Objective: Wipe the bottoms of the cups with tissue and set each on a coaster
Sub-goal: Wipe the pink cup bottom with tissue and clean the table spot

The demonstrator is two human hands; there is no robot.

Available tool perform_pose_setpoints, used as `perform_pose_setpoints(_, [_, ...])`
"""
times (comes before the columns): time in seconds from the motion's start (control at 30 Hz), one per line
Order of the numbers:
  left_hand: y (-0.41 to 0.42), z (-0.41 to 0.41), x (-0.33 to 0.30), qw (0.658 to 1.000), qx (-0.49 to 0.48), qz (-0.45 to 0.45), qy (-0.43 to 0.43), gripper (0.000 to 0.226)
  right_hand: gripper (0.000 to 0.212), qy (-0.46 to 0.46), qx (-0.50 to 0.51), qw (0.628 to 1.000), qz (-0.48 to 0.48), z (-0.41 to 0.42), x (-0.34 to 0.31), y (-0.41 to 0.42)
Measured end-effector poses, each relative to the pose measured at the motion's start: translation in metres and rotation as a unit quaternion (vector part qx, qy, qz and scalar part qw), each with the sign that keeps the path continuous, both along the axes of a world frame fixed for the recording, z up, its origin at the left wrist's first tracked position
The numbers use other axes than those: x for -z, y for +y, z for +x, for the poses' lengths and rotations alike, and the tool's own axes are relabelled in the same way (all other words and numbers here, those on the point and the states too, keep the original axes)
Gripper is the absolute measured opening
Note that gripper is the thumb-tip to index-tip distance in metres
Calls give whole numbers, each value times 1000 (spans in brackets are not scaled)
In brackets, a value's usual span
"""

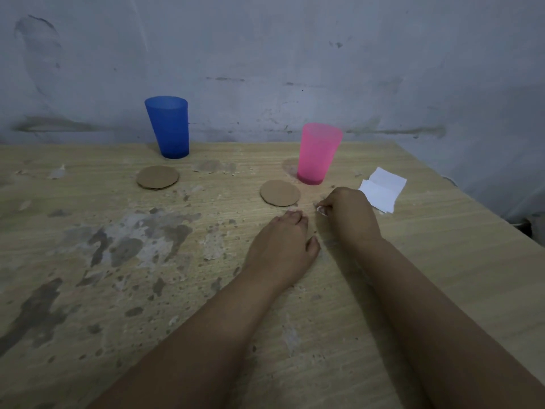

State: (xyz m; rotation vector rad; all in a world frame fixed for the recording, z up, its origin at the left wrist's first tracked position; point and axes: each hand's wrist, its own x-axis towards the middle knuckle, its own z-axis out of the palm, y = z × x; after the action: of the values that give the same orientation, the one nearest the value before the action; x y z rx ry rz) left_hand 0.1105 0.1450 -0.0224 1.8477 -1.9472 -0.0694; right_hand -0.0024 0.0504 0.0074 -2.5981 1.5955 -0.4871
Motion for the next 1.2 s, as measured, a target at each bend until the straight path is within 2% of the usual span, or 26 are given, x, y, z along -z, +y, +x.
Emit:
perform_pose_setpoints(0.27, [-1, 1, 2, 1000, 4, 0, 6, 54, 20, 31, 22, 999, 1, 1, -5, -13])
perform_pose_setpoints(0.5, [1, 1, 2, 1000, 6, -1, -1, 53, 23, -34, 42, 998, -20, -3, 2, -15])
perform_pose_setpoints(0.7, [2, 0, 0, 1000, 2, -3, -4, 52, 27, -40, 72, 996, -36, 5, 5, -19])
perform_pose_setpoints(0.97, [-2, 0, 1, 1000, 10, -4, -18, 55, 24, -90, -26, 996, -4, 3, -1, -19])
perform_pose_setpoints(1.1, [-2, 1, 2, 1000, 17, 8, -16, 57, 22, -64, -60, 996, 15, -4, -2, -15])
perform_pose_setpoints(1.2, [-3, 1, 3, 1000, 18, 9, -16, 57, 23, -18, -50, 998, 26, -1, -7, -17])
